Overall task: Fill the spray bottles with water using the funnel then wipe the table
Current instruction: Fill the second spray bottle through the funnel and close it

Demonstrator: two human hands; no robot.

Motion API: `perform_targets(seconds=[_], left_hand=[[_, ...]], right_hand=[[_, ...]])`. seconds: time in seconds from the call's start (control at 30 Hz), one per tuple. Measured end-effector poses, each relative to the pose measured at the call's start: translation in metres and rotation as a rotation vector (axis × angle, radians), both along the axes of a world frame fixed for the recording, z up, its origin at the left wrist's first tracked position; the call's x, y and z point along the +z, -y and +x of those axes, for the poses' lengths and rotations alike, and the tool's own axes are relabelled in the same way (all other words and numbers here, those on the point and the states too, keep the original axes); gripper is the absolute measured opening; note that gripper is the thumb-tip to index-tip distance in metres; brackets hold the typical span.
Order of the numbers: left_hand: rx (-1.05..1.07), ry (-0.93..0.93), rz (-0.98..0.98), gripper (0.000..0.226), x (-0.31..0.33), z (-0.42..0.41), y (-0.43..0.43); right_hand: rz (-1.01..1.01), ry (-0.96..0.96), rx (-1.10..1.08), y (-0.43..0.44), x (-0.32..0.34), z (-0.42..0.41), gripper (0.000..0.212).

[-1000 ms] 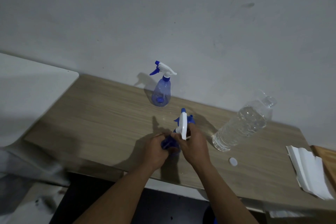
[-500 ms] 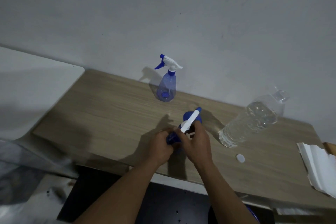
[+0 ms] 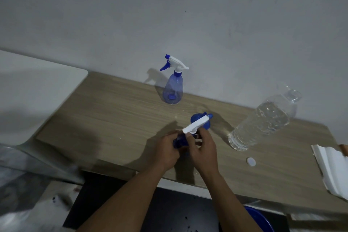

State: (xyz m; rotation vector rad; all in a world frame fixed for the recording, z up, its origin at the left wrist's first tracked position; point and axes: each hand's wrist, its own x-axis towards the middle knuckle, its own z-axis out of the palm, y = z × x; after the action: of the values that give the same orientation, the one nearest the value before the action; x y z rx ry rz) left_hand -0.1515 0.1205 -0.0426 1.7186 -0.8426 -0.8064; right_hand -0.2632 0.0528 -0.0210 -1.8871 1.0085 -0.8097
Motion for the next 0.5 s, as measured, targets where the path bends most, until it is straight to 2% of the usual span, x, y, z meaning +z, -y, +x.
perform_targets(seconds=[0.13,0.23,0.37,0.5], left_hand=[[-0.029,0.015,0.023,0.039,-0.0013,0.001,-0.0016],[-0.008,-0.017,0.016,0.039,-0.0006,0.001,0.0002],[-0.012,0.017,0.008,0.044,0.0008,0.0011,-0.0013],[-0.012,0.053,0.057,0.027,-0.0035,0.0032,-0.0013]], right_hand=[[0.085,0.003,-0.06,0.0006,0.0073,0.0052,0.026],[0.074,0.018,0.018,-0.0004,0.0039,0.0027,0.015],[0.062,0.016,0.005,0.001,0.0029,0.002,0.012],[0.101,0.055,-0.037,0.0006,0.0089,0.0055,0.021]])
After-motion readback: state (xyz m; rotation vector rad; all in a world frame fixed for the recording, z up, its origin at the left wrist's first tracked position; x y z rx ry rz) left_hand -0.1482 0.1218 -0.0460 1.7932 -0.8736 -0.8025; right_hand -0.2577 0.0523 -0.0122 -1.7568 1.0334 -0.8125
